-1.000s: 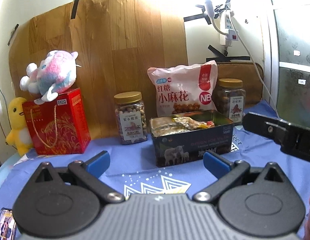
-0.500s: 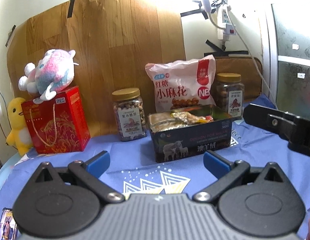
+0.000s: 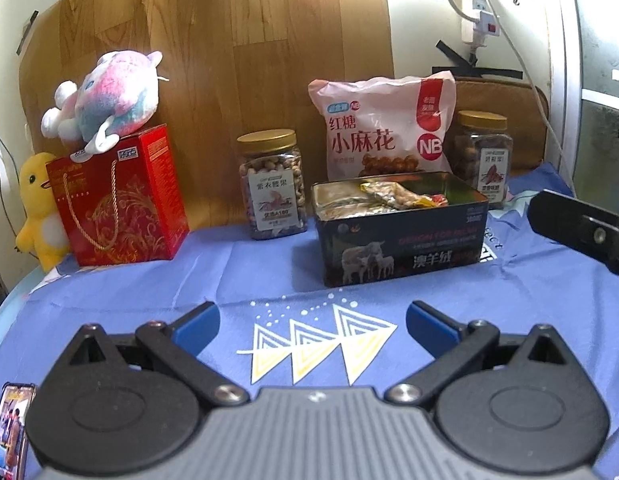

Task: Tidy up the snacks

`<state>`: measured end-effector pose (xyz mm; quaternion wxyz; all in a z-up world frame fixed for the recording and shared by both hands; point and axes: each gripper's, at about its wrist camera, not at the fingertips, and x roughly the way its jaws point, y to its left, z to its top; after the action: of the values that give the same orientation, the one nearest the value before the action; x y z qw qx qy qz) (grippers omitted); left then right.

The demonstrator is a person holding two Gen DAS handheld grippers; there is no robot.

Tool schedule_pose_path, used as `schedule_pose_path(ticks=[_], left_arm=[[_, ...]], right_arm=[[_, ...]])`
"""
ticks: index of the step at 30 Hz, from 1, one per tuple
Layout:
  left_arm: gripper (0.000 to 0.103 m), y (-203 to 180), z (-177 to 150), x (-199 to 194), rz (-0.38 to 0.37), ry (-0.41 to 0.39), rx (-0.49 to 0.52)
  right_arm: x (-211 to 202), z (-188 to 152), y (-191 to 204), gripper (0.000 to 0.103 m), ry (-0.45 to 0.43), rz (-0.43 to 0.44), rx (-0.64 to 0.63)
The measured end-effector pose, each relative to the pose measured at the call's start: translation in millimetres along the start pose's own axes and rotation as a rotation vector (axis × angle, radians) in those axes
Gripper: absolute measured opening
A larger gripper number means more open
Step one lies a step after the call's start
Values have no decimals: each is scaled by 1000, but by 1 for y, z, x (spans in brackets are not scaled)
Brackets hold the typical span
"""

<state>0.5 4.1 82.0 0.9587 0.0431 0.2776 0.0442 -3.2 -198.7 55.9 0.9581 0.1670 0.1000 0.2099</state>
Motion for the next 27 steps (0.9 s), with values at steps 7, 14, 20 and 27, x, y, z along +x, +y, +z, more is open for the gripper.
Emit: schedule_pose_path(ticks=[7,14,20,27], left_arm=[[103,-1,1,4,16,10,9],[103,-7,0,4,27,7,38],[103,-10,-2,8,27,29,56],[103,-18,-6,14,17,58,95]], right_arm=[[-1,0,-1,85,-10,-2,5],[-2,-1,-3,86,-10,-10,14],[-2,-1,-4,86,-13,-12,19],[-2,-1,-7,86,-10,-18,29]])
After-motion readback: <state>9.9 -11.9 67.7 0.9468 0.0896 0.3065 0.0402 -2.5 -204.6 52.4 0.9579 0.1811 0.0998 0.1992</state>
